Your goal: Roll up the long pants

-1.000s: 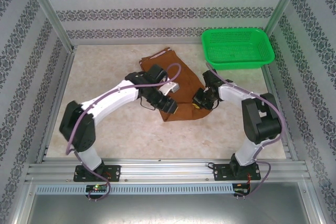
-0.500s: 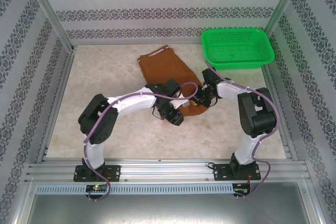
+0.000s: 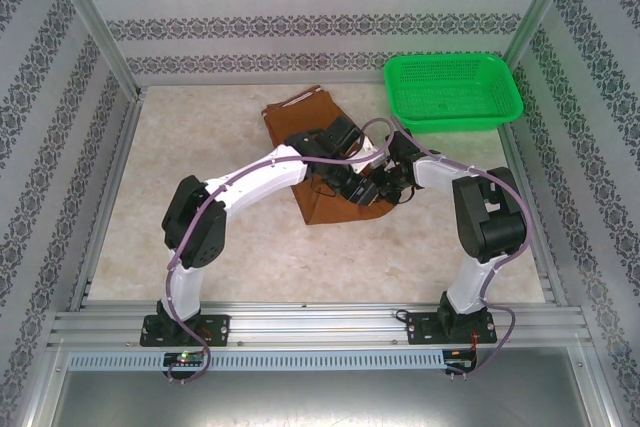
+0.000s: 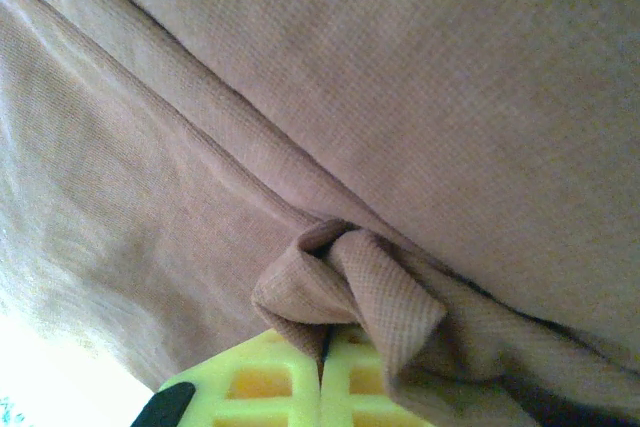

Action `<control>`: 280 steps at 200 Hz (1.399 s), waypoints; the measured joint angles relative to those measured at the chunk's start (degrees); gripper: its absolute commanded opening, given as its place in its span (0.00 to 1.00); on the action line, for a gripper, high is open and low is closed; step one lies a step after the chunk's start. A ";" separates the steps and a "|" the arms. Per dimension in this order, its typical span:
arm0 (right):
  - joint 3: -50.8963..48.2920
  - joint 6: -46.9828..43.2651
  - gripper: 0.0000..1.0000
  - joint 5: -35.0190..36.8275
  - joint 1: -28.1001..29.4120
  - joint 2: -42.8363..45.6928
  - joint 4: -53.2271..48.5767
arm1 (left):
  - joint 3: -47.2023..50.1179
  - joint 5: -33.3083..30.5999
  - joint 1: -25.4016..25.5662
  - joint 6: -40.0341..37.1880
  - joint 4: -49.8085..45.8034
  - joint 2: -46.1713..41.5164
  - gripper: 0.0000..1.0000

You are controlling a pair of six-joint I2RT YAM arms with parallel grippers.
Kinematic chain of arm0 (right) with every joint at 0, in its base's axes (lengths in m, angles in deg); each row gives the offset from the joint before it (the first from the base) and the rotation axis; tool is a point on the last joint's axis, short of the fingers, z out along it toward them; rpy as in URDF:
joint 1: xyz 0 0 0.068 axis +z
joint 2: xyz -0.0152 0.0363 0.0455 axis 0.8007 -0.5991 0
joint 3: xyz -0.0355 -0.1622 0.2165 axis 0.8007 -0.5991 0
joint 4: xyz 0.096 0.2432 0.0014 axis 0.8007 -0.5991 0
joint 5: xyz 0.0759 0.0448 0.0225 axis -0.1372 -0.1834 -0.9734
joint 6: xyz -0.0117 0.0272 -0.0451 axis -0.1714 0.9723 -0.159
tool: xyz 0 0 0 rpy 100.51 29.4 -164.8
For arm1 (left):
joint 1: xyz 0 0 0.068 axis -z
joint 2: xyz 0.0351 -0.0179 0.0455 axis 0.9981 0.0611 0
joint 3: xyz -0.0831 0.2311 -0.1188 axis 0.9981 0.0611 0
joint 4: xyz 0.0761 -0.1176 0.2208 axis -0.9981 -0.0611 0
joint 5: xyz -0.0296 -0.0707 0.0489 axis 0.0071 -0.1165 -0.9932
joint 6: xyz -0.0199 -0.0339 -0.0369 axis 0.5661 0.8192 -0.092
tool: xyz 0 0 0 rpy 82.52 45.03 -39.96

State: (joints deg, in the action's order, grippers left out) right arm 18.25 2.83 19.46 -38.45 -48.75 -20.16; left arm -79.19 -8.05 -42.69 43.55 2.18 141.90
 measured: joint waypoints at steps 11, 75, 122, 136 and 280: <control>-0.02 0.00 0.00 -0.02 0.00 0.00 0.02 | 0.00 -0.04 -0.04 -0.22 -0.22 0.55 0.40; 0.02 0.00 0.00 -0.04 0.00 -0.02 0.04 | 6.93 -1.62 -4.48 -1.27 0.20 1.01 0.33; 1.40 -0.39 0.15 0.85 0.02 -0.04 -1.53 | 11.19 -1.90 -7.69 -1.07 3.02 5.35 0.28; 1.92 -1.09 0.30 1.57 0.04 0.09 -2.34 | 11.91 -1.86 -7.72 -0.98 4.81 6.54 0.27; -8.22 -6.64 0.65 13.94 5.03 18.25 -11.08 | 23.39 8.98 -9.05 6.95 18.34 2.32 0.30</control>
State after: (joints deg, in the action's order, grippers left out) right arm 10.03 -3.81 33.41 -33.43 -30.50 -31.24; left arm -55.81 0.93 -51.73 50.50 20.52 144.21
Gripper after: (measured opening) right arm 0.646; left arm 0.300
